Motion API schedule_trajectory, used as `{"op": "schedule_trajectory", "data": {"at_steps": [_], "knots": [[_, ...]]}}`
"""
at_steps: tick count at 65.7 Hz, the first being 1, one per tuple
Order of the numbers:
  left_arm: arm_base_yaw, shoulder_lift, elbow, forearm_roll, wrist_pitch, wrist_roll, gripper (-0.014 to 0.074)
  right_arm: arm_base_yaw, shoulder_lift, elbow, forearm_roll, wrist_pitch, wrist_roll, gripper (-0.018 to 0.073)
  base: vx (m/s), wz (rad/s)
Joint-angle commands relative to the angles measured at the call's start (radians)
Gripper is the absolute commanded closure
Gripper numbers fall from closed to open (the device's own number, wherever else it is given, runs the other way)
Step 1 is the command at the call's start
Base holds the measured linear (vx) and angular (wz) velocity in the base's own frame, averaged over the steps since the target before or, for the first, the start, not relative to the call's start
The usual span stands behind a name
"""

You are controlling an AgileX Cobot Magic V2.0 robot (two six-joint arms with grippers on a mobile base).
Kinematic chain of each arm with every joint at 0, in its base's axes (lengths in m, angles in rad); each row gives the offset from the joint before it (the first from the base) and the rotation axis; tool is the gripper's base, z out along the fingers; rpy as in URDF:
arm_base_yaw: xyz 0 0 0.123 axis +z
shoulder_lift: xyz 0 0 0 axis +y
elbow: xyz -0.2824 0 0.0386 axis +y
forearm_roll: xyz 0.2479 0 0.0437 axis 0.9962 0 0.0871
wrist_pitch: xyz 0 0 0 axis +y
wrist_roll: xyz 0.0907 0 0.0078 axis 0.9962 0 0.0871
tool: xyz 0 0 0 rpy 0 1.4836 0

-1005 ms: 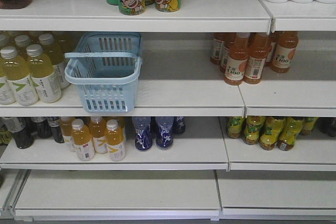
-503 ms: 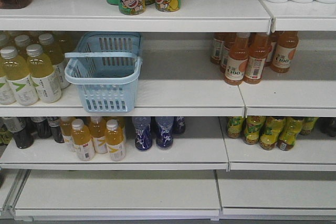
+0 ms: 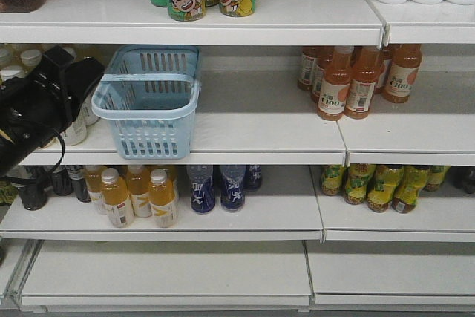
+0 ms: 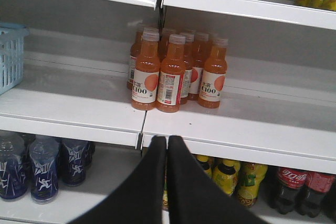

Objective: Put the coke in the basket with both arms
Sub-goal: 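Reach the left gripper toward the light-blue basket handle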

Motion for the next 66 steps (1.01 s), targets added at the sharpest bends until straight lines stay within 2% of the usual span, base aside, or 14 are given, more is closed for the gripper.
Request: {"op": "schedule_trajectory", "data": {"at_steps": [1,5,12,18,23,33,66], "knots": [[-0.003,0.015,-0.025,-0.014,-0.123,-0.085,0.0468,-0.006,-0.012,0.007,-0.011,-0.07,-0.007,0.0564,0.0,0.0],[-0.003,0.044,-0.025,-0.016,-0.171,-0.141,0.0387,-0.006,-0.012,0.007,-0.011,-0.07,-0.007,0.0564,0.0,0.0],[-0.003,0.107,-0.025,-0.066,-0.258,-0.214,0.0233,-0.006,-0.012,0.007,-0.011,-0.07,-0.007,0.0564,0.0,0.0],[-0.003,0.161,-0.025,-0.114,-0.284,-0.239,0.0132,-0.006,-0.012,0.007,-0.011,-0.07,-0.007,0.0564,0.0,0.0],[-0.003,0.207,-0.025,-0.162,-0.303,-0.242,0.0085,-0.006,-0.012,0.007,-0.011,-0.07,-0.007,0.0564,0.0,0.0],[-0.003,0.291,-0.048,-0.226,-0.364,-0.242,0.008,-0.006,-0.012,0.007,-0.011,-0.07,-0.007,0.0564,0.0,0.0],[-0.003,0.552,-0.311,-0.234,-0.369,-0.242,0.008,-0.006,-0.012,0.007,-0.011,-0.07,-0.007,0.0564,0.0,0.0]]}}
